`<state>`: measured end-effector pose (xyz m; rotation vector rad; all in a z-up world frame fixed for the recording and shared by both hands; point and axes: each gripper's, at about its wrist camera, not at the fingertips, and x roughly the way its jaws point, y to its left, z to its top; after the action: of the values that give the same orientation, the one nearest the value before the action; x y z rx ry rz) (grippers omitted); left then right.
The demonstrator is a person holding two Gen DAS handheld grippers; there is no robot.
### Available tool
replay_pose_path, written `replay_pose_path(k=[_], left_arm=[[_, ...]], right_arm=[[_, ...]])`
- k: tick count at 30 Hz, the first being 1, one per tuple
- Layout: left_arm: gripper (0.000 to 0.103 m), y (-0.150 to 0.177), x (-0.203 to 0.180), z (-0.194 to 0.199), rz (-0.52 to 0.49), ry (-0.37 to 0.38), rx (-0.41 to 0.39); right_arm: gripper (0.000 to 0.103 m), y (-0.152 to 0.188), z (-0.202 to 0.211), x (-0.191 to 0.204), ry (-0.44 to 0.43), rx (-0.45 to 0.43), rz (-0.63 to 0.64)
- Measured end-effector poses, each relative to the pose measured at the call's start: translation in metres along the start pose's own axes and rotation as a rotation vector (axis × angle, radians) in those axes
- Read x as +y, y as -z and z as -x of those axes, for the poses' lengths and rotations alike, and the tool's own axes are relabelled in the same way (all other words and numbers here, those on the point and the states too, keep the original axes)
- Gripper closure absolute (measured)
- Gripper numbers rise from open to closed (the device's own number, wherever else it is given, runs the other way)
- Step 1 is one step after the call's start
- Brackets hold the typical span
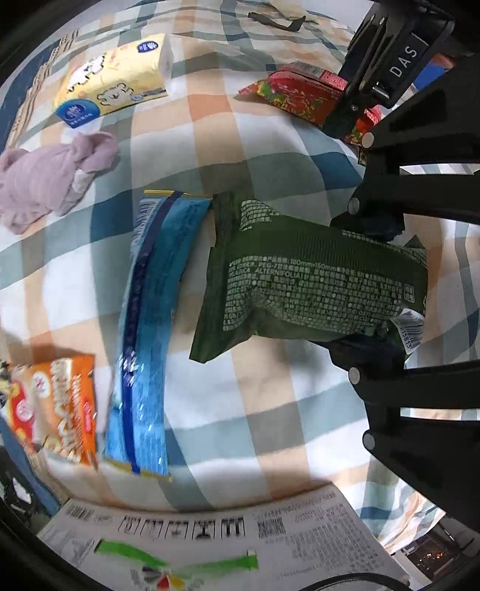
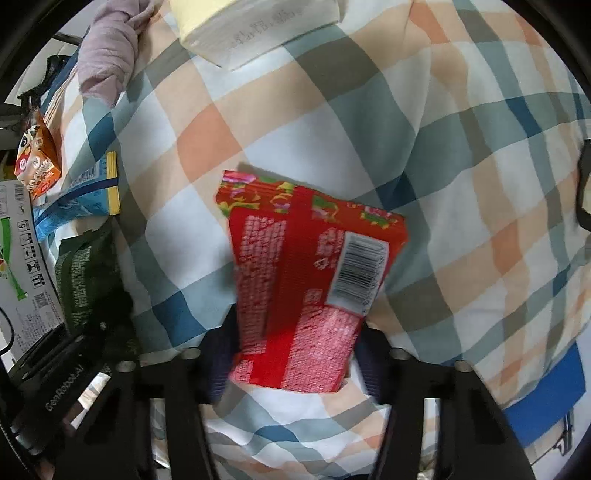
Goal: Organize soft objects
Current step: 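Grasp the green snack bag with the left gripper while the right grasps the red bag, then carry both bags over the cardboard box and open both grippers to drop them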
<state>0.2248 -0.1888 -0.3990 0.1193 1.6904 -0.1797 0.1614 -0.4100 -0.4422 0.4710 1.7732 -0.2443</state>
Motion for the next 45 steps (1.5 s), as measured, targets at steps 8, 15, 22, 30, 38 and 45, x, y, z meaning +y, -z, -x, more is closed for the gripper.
replay_pose_path(k=[8, 15, 22, 30, 38, 45], left_arm=[[0.068, 0.031, 0.014, 0.068, 0.033, 0.007, -0.084], [0.068, 0.078, 0.061, 0.161, 0.106, 0.083, -0.216], [0.068, 0.101, 0.136, 0.225, 0.195, 0.084, -0.334], [0.068, 0.083, 0.218, 0.247, 0.242, 0.056, -0.374], [0.068, 0.013, 0.304, 0.198, 0.286, 0.075, -0.258], [0.068, -0.039, 0.340, 0.151, 0.264, 0.096, -0.167]], right_arm=[[0.053, 0.031, 0.027, 0.033, 0.011, -0.064, 0.082], [0.053, 0.075, 0.090, 0.109, -0.056, -0.141, 0.287], [0.054, 0.105, 0.162, 0.162, -0.142, -0.207, 0.467], [0.054, 0.116, 0.196, 0.276, -0.193, -0.234, 0.573], [0.053, 0.079, 0.160, 0.375, -0.138, -0.202, 0.573], [0.053, 0.042, 0.112, 0.440, -0.051, -0.152, 0.569]])
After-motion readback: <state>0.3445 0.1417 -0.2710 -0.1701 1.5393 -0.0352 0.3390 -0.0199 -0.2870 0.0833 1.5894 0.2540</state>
